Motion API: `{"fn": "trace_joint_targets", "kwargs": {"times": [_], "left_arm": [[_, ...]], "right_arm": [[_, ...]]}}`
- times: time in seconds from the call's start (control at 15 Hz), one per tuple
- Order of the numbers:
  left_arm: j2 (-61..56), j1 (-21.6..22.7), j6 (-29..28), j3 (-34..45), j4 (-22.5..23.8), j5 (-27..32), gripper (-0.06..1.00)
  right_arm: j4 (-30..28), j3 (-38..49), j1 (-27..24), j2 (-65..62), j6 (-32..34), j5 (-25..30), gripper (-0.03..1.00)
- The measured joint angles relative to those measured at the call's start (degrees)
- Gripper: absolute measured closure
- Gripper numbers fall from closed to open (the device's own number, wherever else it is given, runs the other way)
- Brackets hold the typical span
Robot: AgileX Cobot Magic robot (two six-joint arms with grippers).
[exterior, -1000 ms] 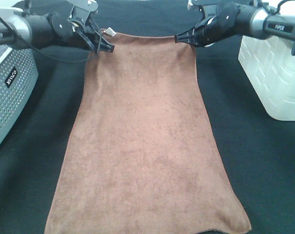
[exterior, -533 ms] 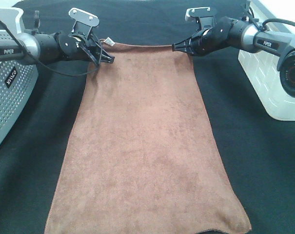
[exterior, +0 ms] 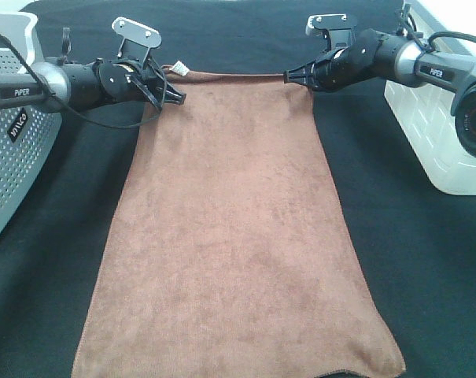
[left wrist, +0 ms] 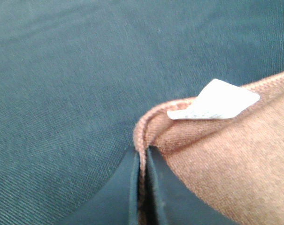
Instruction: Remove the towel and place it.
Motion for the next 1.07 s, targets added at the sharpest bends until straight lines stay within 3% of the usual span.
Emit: {"fn": "trace_joint_targets", "kwargs": {"times": [0.27, 0.4, 0.47, 0.6, 0.67, 0.8, 1.07], "left_arm": [[0.0, 0.0, 0.0, 0.0, 0.1, -0.3, 0.93], [0.1, 0.0, 0.0, 0.0, 0.1, -1.4, 0.86], [0.2, 0.0, 0.0, 0.0, 0.1, -2.2, 0.79], [0.5, 0.0, -0.5, -0.1, -0.5, -4.3, 0.52], [0.6, 0.0, -1.1, -0.1, -0.6, -4.8, 0.37], [0.8, 0.0, -2.2, -0.1, -0.9, -6.4, 0.22], [0.8, 0.0, -2.8, -0.1, -0.9, -7.7, 0.19]], "right_arm": [[0.3, -0.3, -0.1, 0.0, 0.0, -0.1, 0.91], [0.5, -0.3, -0.1, 0.0, 0.0, -0.2, 0.74], [0.5, -0.3, -0.1, 0.0, 0.0, -0.5, 0.61], [0.6, -0.3, -0.3, 0.0, 0.0, -0.9, 0.34], [0.5, -0.3, -0.7, 0.0, 0.0, -0.9, 0.26], [0.5, -0.3, -1.4, 0.0, 0.0, -1.0, 0.21], [0.5, -0.3, -1.8, 0.0, 0.0, -1.0, 0.21]]}}
